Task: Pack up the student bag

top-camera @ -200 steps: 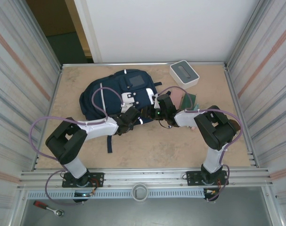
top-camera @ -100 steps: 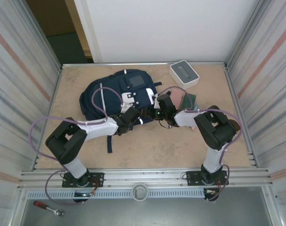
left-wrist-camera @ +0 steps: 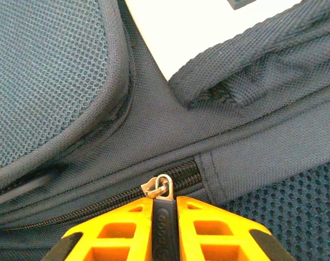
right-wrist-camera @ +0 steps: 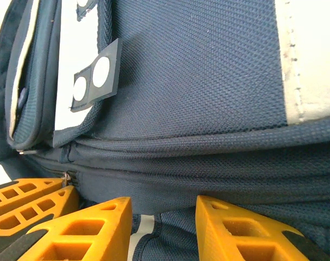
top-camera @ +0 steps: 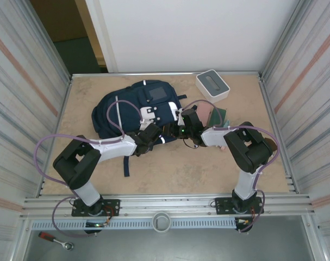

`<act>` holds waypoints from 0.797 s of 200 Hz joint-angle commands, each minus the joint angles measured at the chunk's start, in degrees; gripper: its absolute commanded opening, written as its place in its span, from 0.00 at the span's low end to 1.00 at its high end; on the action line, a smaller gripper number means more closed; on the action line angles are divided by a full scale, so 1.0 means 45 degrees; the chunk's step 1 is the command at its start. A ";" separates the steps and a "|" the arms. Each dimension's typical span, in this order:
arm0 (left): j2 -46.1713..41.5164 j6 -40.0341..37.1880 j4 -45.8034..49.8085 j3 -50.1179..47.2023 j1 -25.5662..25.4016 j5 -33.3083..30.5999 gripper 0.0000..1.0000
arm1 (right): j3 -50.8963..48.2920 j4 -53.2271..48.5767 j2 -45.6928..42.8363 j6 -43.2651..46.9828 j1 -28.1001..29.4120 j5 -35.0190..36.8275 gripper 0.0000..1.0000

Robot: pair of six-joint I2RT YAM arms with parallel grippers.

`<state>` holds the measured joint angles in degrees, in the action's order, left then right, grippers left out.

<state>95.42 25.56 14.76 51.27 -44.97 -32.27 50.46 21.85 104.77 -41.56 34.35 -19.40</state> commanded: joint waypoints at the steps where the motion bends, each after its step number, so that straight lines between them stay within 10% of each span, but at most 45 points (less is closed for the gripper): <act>1: -0.0293 -0.0186 0.0242 -0.0060 0.0163 -0.0373 0.13 | -0.0099 -0.0916 0.0353 -0.0057 -0.0094 0.0112 0.35; 159: -0.1727 -0.0693 -0.0776 -0.1302 0.0889 0.0902 0.00 | 0.0037 -0.1738 0.0537 -0.0050 -0.0175 0.0736 0.35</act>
<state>90.48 23.55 11.62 47.09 -42.09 -27.77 50.54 21.41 104.97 -41.56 34.09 -19.11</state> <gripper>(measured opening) 0.073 0.349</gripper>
